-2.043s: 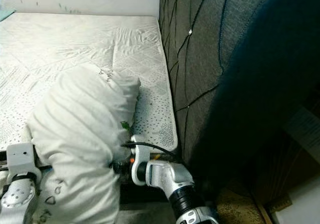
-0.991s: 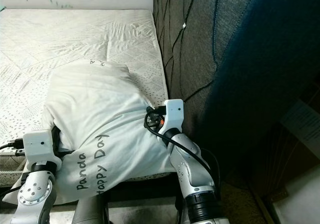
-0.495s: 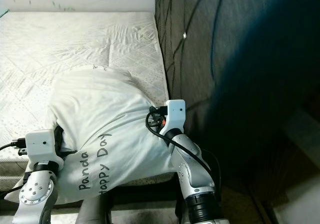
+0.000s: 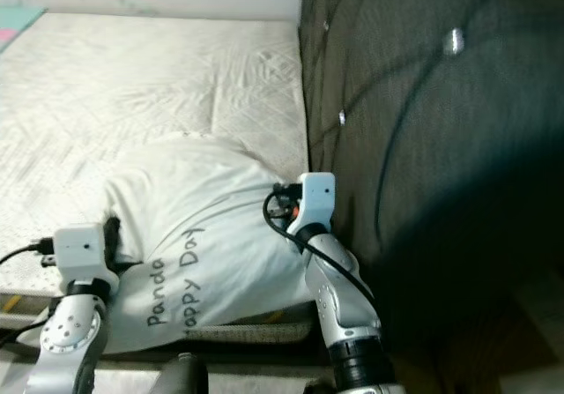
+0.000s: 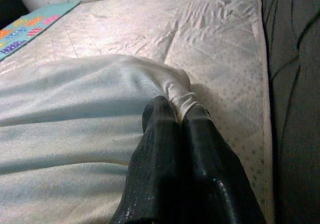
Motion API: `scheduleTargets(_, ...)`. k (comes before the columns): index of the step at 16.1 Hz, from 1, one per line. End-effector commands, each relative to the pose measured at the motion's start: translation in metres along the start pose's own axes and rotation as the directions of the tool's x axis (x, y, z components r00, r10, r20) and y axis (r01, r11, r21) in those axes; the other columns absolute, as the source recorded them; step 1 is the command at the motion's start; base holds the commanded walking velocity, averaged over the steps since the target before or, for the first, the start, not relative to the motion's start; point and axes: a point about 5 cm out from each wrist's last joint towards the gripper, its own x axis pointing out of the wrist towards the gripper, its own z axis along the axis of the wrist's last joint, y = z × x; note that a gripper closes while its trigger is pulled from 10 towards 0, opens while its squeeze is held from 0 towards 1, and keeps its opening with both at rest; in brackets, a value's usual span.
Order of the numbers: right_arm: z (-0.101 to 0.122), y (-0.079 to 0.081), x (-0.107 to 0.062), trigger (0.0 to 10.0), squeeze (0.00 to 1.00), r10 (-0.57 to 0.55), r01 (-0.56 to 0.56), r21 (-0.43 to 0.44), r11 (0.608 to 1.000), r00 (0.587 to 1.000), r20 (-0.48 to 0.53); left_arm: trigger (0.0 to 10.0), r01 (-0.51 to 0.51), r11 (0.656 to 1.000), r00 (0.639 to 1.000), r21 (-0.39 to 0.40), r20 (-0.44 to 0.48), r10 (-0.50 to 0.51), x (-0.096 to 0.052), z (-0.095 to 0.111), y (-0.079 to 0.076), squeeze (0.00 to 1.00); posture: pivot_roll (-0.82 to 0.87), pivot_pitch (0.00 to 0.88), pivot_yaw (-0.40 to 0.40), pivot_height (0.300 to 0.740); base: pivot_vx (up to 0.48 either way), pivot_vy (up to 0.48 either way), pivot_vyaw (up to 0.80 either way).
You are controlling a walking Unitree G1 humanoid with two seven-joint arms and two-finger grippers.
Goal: Clean up the room
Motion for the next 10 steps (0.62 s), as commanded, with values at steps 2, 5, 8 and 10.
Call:
scheduleTargets(2,0.038,-0.007,-0.001,0.0,0.0,-0.028,0.036,-0.042,0.998,0.982,0.186,0.0,0.015,1.0,0.996,0.02,0.093,-0.017,0.004,0.018,0.002,0.0,-0.06,0.0,-0.013,0.74,0.0,0.0,0.0)
scheduleTargets(5,0.038,-0.013,-0.006,0.0,0.0,-0.041,0.052,-0.053,0.997,0.981,0.189,0.2,0.037,0.999,0.996,0.013,0.086,-0.038,0.004,0.018,-0.001,0.0,-0.07,0.0,-0.01,0.74,0.0,0.0,0.0)
scheduleTargets(8,0.037,-0.017,-0.01,0.0,0.0,-0.048,0.061,-0.065,0.996,0.981,0.189,0.6,0.053,0.999,0.995,0.006,0.084,-0.053,0.002,0.017,-0.003,0.0,-0.07,0.0,-0.009,0.74,0.0,0.0,0.0)
scheduleTargets(10,0.037,-0.02,-0.014,0.0,0.0,-0.053,0.067,-0.073,0.995,0.981,0.188,0.9,0.05,0.999,0.996,0.011,0.072,-0.051,0.001,0.014,0.003,0.0,-0.07,0.0,-0.011,0.74,0.0,0.0,0.0)
